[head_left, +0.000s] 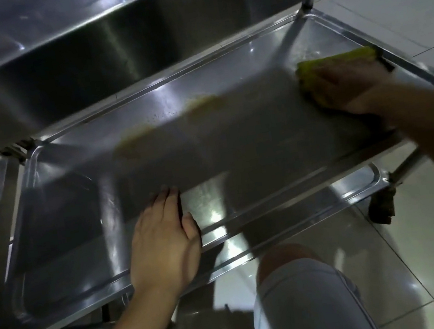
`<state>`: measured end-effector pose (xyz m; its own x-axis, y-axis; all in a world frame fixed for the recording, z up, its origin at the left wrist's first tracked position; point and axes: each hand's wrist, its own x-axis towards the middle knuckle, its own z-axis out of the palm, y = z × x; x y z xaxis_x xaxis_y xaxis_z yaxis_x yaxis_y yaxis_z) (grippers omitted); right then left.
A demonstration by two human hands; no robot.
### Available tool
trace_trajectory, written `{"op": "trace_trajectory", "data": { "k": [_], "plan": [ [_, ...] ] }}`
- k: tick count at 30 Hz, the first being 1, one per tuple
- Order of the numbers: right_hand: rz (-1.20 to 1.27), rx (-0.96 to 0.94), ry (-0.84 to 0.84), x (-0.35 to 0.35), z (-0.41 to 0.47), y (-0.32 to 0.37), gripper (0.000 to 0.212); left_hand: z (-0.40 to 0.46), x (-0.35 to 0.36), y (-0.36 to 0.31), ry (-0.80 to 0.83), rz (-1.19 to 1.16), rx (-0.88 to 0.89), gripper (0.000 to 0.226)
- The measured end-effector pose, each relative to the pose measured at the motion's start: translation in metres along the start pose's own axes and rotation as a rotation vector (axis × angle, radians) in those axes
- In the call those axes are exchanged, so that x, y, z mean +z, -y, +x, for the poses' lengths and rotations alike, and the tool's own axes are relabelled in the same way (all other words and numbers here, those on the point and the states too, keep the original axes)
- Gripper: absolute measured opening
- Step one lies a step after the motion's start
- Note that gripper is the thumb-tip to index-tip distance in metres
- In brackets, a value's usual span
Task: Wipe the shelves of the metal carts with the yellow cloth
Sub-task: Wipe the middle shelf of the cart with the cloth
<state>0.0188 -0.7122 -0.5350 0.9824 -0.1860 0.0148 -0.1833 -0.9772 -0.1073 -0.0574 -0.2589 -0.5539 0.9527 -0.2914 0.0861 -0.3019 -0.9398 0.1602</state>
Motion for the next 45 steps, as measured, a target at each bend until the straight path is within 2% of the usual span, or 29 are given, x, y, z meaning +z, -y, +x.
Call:
{"op": "trace_trajectory", "data": {
  "k": [2,4,8,12,16,19,23,26,29,32,35,40,45],
  "plan": [
    [-0.044,0.092,0.043,-0.005,0.0,-0.039,0.07,0.0,0.001,0.0,-0.002,0.001,0.003,0.06],
    [-0.041,0.137,0.047,-0.004,0.001,-0.045,0.074,0.001,0.001,-0.001,-0.006,0.001,-0.001,0.06],
    [0.019,0.177,0.079,-0.002,-0.007,0.004,0.069,0.001,0.0,-0.003,-0.004,0.002,-0.012,0.061],
    [0.023,-0.146,0.063,0.006,-0.029,0.092,0.086,0.001,0.0,-0.004,0.0,0.01,-0.012,0.06],
    [0.027,-0.461,0.141,0.023,-0.057,0.18,0.069,0.002,-0.001,-0.003,0.003,0.02,-0.007,0.06],
    [0.024,-0.537,0.135,0.026,-0.057,0.198,0.067,0.002,0.001,-0.002,0.0,0.02,-0.007,0.06],
    [0.014,-0.39,0.1,0.017,-0.03,0.154,0.065,0.001,0.0,-0.002,0.002,0.017,-0.012,0.06],
    [-0.015,-0.156,0.031,0.012,-0.01,0.087,0.076,0.0,0.0,-0.003,-0.004,0.015,-0.017,0.06],
    [-0.017,0.066,0.086,0.0,-0.013,0.01,0.081,0.001,0.001,-0.004,-0.012,0.016,-0.018,0.06],
    [-0.053,0.164,0.11,-0.012,-0.03,-0.037,0.098,0.001,0.0,-0.005,-0.009,0.02,-0.021,0.06],
    [-0.028,0.182,0.087,-0.013,-0.051,-0.041,0.099,0.001,-0.001,-0.005,-0.001,0.025,-0.018,0.059],
    [-0.05,0.174,0.003,-0.003,-0.096,-0.02,0.075,0.0,-0.001,-0.006,-0.021,0.007,-0.03,0.053],
    [-0.059,0.164,-0.102,0.005,-0.139,0.023,0.076,0.001,-0.001,-0.005,-0.026,-0.004,-0.041,0.057]
  ]
}}
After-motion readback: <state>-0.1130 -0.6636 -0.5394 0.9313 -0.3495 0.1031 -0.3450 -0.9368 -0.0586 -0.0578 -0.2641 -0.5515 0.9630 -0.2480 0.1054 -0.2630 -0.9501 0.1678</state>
